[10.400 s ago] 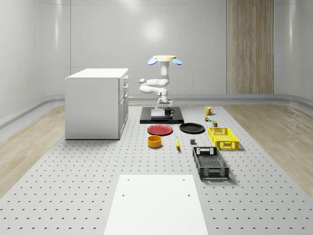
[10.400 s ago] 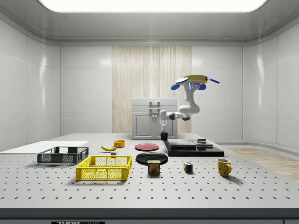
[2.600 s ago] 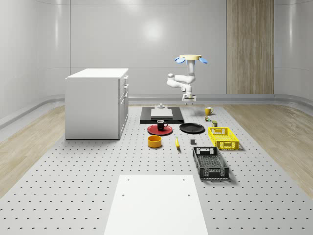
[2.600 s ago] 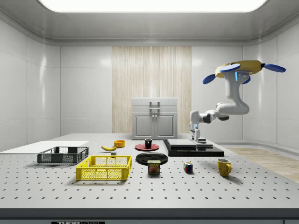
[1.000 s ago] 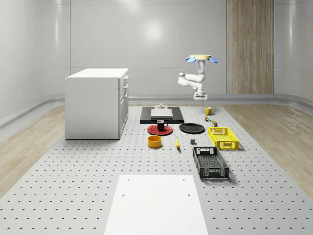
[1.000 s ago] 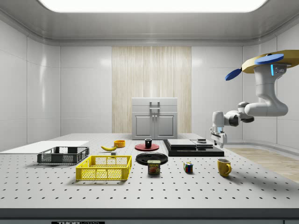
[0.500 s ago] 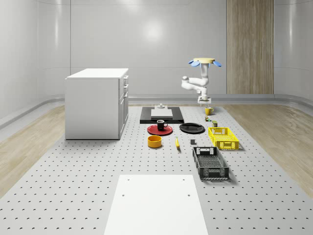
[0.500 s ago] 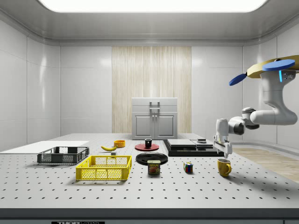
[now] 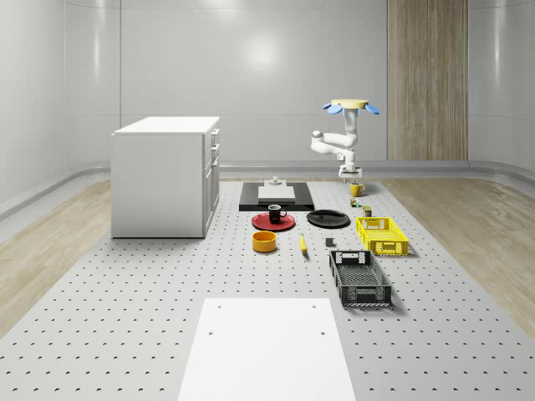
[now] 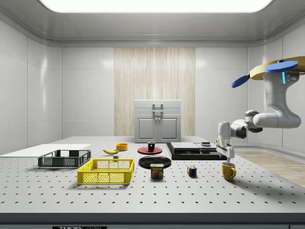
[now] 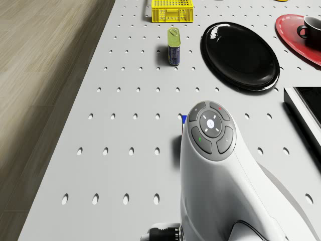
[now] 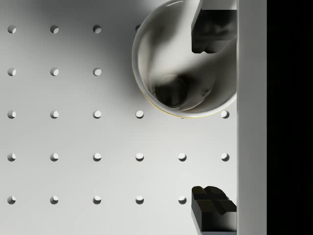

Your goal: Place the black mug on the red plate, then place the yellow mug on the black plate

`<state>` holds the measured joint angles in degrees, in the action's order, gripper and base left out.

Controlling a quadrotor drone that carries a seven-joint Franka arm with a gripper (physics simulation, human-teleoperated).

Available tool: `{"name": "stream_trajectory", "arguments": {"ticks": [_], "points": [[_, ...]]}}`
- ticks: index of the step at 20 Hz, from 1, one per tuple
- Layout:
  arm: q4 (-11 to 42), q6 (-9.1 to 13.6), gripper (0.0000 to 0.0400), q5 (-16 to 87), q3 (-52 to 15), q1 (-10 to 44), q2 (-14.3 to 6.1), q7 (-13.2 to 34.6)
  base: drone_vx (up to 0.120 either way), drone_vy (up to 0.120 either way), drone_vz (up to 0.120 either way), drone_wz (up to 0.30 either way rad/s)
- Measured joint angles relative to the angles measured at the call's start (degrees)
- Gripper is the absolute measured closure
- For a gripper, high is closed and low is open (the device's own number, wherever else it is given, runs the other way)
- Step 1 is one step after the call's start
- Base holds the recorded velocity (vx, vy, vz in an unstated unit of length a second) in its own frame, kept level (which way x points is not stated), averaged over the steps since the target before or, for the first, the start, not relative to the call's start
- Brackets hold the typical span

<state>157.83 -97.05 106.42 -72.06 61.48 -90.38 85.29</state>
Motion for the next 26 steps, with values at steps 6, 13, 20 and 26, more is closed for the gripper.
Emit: {"name": "stream_trajectory", "arguments": {"ticks": [6, 13, 20, 26], "points": [[-1.0, -1.2, 0.0000, 2.7, 3.0, 0.7, 0.2, 0.1, 0.000, 0.000, 0.000, 0.000], [-1.4, -1.5, 0.0000, 3.9, 4.2, 1.3, 0.5, 0.5, 0.000, 0.000, 0.000, 0.000], [-1.9, -1.8, 0.0000, 5.2, 5.4, 1.7, 0.8, 0.7, 0.000, 0.000, 0.000, 0.000], [-2.2, -2.0, 0.0153, 5.9, 6.2, 1.9, 1.1, 0.7, 0.000, 0.000, 0.000, 0.000]]}}
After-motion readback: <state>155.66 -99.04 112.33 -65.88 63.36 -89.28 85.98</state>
